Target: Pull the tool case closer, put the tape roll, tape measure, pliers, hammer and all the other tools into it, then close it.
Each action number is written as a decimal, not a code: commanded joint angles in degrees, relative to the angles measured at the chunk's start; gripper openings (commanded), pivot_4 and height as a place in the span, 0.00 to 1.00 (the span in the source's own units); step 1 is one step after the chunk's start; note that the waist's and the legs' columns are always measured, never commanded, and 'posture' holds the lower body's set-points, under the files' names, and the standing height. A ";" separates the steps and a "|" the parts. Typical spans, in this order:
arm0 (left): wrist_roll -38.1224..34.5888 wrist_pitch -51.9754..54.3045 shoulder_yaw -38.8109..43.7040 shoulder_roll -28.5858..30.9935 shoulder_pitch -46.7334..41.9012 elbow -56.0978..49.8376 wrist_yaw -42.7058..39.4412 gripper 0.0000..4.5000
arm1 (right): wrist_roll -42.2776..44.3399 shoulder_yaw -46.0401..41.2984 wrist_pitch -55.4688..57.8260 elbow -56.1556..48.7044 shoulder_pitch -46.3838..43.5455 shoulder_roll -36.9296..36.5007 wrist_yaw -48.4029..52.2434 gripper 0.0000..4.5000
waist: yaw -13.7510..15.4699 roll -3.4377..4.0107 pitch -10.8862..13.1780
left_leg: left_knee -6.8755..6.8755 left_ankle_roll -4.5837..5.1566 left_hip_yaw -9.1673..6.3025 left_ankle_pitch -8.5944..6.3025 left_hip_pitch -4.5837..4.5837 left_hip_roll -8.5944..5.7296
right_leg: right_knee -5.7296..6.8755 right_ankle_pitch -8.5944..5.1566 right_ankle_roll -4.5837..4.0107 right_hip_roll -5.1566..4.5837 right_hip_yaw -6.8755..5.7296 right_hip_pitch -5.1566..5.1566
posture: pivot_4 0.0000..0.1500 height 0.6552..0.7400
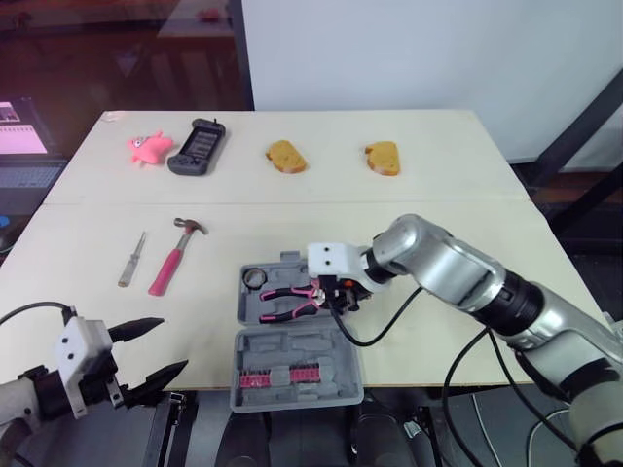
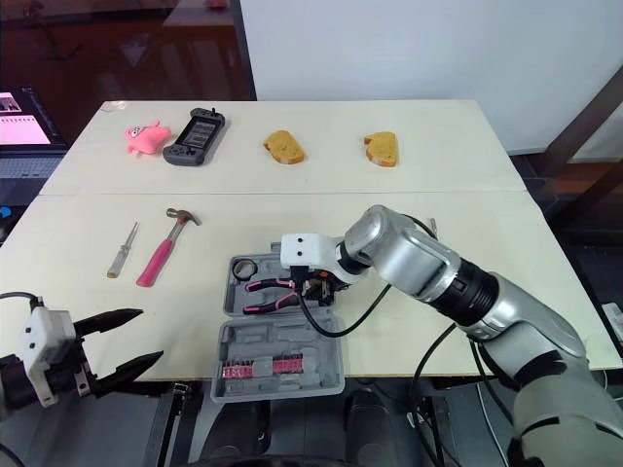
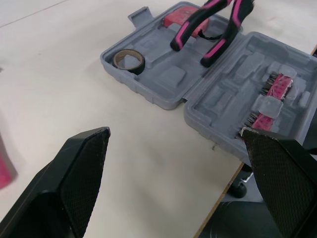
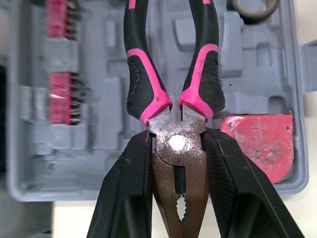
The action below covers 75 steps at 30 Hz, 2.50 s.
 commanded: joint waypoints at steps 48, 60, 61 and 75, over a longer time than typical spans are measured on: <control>1.40 -2.03 0.14 -0.15 -0.59 0.03 0.00 1.00 | -9.13 -2.02 -4.43 10.40 -1.60 12.82 -0.08 0.98 | -0.05 0.01 -0.01 | -0.01 -0.01 0.01 0.00 -0.01 0.00 | 0.15 0.01 0.02 0.01 -0.01 -0.08 | 1.00 0.77; 1.54 -2.13 -4.42 -0.52 -5.38 1.53 -0.07 1.00 | 0.28 -19.80 -16.93 1.31 15.34 13.32 -5.34 0.86 | -0.07 -0.06 -0.04 | 0.00 -0.02 0.00 0.01 0.02 0.00 | 0.15 0.02 0.05 0.01 -0.01 -0.01 | 1.00 0.77; 1.50 -2.13 -4.78 -0.54 -5.76 1.63 -0.06 1.00 | -0.42 -19.41 -19.25 2.57 15.95 13.28 -5.47 0.80 | -0.12 -0.05 -0.04 | -0.01 -0.02 0.00 0.01 0.02 0.00 | 0.15 0.02 0.04 0.01 -0.01 -0.02 | 1.00 0.77; 1.43 -2.97 -5.57 -0.03 -7.36 3.29 -1.16 1.00 | -6.76 -16.91 -31.12 20.81 17.46 19.27 -11.74 0.01 | 0.00 -0.06 -0.05 | 0.00 -0.02 0.00 0.01 0.04 0.00 | 0.18 0.03 0.07 0.02 -0.01 0.01 | 1.00 0.77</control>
